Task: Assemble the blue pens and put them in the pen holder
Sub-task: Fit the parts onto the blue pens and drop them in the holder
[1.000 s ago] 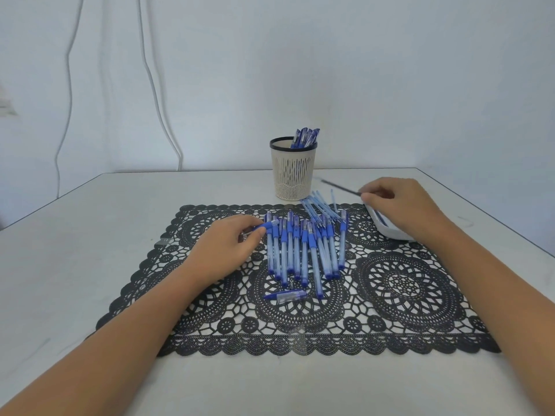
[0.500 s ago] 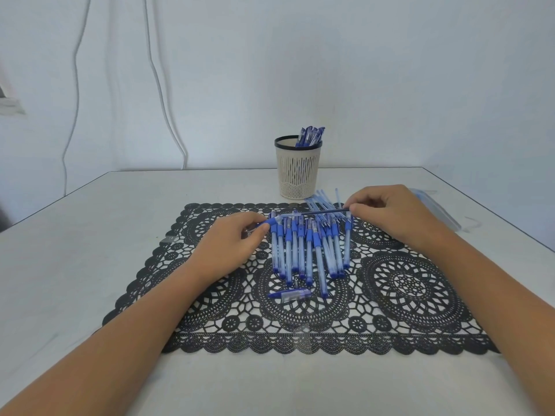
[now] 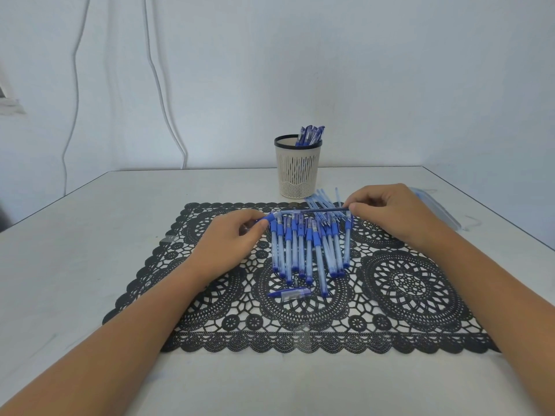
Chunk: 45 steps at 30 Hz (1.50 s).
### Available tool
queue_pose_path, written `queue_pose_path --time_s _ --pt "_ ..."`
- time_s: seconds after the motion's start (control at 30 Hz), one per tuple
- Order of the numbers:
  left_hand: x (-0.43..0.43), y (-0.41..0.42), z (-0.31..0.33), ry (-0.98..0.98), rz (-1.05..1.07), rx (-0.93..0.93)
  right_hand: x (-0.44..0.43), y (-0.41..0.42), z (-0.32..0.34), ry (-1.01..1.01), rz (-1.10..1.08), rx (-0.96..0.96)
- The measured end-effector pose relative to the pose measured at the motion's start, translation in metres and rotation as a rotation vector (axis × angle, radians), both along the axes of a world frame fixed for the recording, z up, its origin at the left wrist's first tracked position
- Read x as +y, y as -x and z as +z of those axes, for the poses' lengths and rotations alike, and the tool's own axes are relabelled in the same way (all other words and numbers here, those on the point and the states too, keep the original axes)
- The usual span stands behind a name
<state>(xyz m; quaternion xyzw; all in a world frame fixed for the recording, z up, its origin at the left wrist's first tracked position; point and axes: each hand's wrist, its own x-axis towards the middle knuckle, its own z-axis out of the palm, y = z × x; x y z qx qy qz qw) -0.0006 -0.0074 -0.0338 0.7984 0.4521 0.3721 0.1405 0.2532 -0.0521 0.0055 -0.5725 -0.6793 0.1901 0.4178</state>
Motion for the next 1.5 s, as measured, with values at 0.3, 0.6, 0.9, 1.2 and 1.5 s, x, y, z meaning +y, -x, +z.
queue_pose_path --time_s 0.3,0.6,0.9,1.2,1.5 --pt "0.0 0.003 0.001 -0.154 -0.117 0.172 -0.002 -0.004 0.002 0.062 0.05 -0.026" --pt "-0.008 -0.011 0.001 -0.202 -0.201 0.197 -0.006 0.044 -0.016 0.14 0.167 0.22" --pt "-0.011 -0.013 0.002 -0.173 -0.2 0.141 -0.007 0.045 -0.015 0.202 0.212 0.309" --pt "-0.006 -0.006 0.004 -0.144 -0.09 0.106 -0.014 0.043 -0.009 0.122 0.231 -0.177" --pt "-0.006 -0.007 0.003 -0.129 -0.086 0.124 -0.02 0.059 -0.017 0.152 0.45 -0.519"
